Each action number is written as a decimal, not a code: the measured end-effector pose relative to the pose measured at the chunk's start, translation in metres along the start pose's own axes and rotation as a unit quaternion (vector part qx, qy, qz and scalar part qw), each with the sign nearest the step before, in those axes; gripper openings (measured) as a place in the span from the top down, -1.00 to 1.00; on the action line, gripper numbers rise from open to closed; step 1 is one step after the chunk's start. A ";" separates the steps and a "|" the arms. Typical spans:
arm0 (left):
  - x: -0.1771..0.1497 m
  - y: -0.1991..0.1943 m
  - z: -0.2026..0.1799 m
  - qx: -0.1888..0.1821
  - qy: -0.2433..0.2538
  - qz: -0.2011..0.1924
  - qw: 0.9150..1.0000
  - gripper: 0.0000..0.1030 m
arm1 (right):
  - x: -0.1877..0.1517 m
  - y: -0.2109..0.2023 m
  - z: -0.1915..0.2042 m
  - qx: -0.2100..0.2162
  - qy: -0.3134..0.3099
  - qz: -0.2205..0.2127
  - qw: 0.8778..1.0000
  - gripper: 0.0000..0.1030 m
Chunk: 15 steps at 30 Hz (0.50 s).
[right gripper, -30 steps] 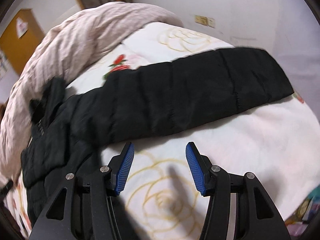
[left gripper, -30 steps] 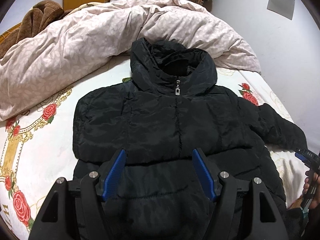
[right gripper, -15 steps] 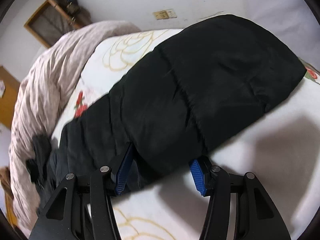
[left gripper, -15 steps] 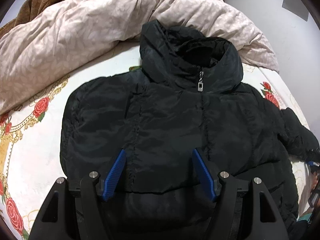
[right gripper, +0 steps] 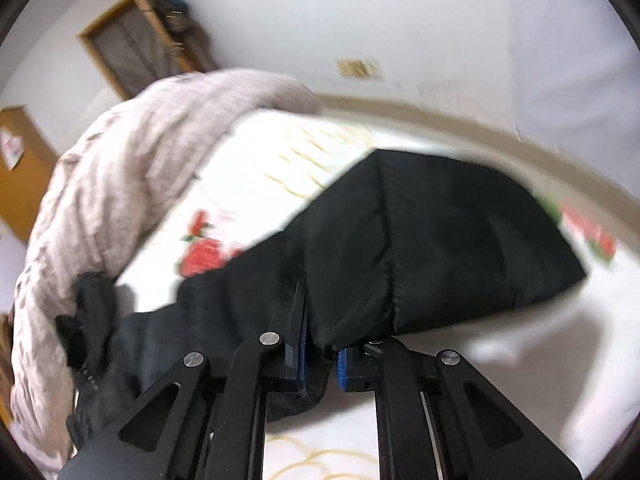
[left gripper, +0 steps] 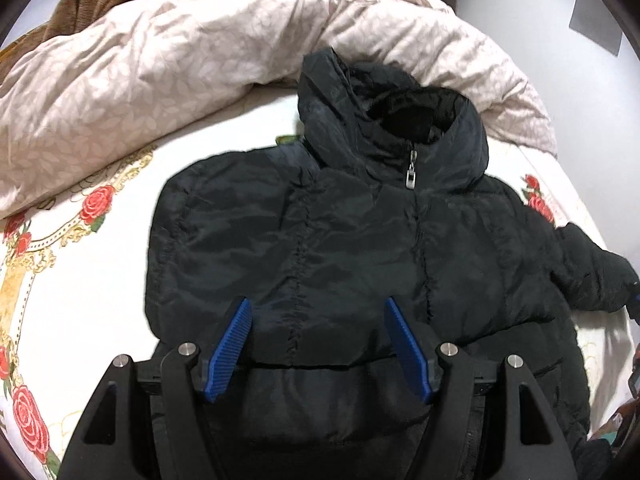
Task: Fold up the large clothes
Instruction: 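Lift the held sleeve with the right tool and fold it across the jacket body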
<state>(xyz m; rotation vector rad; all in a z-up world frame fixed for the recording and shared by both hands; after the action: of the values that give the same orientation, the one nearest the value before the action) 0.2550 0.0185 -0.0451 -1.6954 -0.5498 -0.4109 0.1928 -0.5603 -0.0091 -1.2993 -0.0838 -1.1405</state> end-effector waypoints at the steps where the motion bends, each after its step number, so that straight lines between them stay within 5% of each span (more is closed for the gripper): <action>1: 0.001 -0.004 0.002 -0.002 -0.003 -0.004 1.000 -0.38 | 0.004 -0.013 0.012 0.010 -0.012 -0.011 1.000 0.79; 7: 0.004 -0.029 0.014 -0.007 -0.020 -0.026 0.999 -0.37 | 0.013 -0.078 0.093 0.088 -0.093 -0.047 0.991 0.79; 15: 0.005 -0.053 0.039 -0.007 -0.044 -0.049 0.998 -0.38 | -0.035 -0.086 0.217 0.161 -0.215 -0.014 0.963 0.79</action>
<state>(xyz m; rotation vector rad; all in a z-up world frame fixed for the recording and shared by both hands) 0.2274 0.0653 -0.0067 -1.7101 -0.6982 -0.4124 0.2297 -0.3562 0.1044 -1.2318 -0.5878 -0.8098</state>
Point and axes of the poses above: each gripper's, at about its wrist camera, not at the fingertips, and y roughly the way its jaws point, z to its left, x to its top, the point moved 1 cm from there along y, roughly the way its jaws point, and after that the axes turned 2 degrees about -y, right-handed, at the moved point
